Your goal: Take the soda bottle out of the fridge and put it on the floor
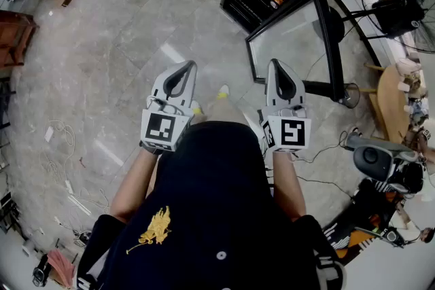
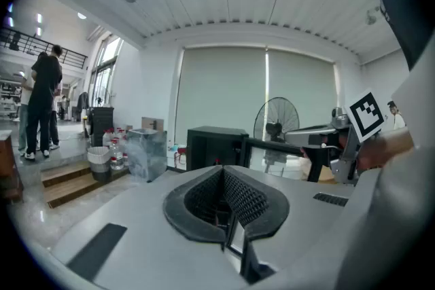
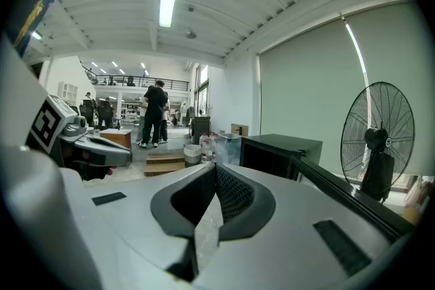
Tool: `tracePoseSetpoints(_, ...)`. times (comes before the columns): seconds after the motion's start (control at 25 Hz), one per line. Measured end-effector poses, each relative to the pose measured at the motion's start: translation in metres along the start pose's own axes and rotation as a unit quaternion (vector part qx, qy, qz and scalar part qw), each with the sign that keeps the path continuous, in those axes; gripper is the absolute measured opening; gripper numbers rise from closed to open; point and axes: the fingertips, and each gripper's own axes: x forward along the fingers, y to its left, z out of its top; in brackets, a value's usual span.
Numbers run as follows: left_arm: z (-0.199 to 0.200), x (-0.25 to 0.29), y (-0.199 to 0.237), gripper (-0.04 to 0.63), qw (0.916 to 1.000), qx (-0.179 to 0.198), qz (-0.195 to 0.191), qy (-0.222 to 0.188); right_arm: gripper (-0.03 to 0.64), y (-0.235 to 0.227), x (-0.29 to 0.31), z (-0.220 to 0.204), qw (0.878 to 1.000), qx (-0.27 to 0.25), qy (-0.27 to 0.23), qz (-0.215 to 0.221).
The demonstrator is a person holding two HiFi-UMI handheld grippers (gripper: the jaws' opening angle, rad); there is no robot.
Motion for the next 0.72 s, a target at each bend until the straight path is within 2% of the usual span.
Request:
tracePoseSetpoints(0.12,-0.006,-0.023,0.016,0.018,0.9999,0.009,-0.015,-0.002,-0.005,0.038,-0.012,-0.005,1.000,0.009,0.005,-0.015)
tracePoseSetpoints(0.24,-0.009,-0.036,0.026,0.018,0.9997,0.010,-0.018,-0.011,-0.005,0.057,-0.016,-0.011,0.999,0.021,0.007,-0.023)
tracePoseSetpoints(0.44,-0.016,-0.047,0.026,0.018,0.9995,0.011,-0.027,-0.013,-0.005,0.058,-0.032,-0.019,0.999,0.024,0.017,-0.046)
tracePoseSetpoints(0.72,-0.019,-0.060,0.051,0.018,0.9996,0.000,-0.018,-0.022,-0.005,0.050,-0.047,-0.019,0.996,0.040,0.027,-0.074)
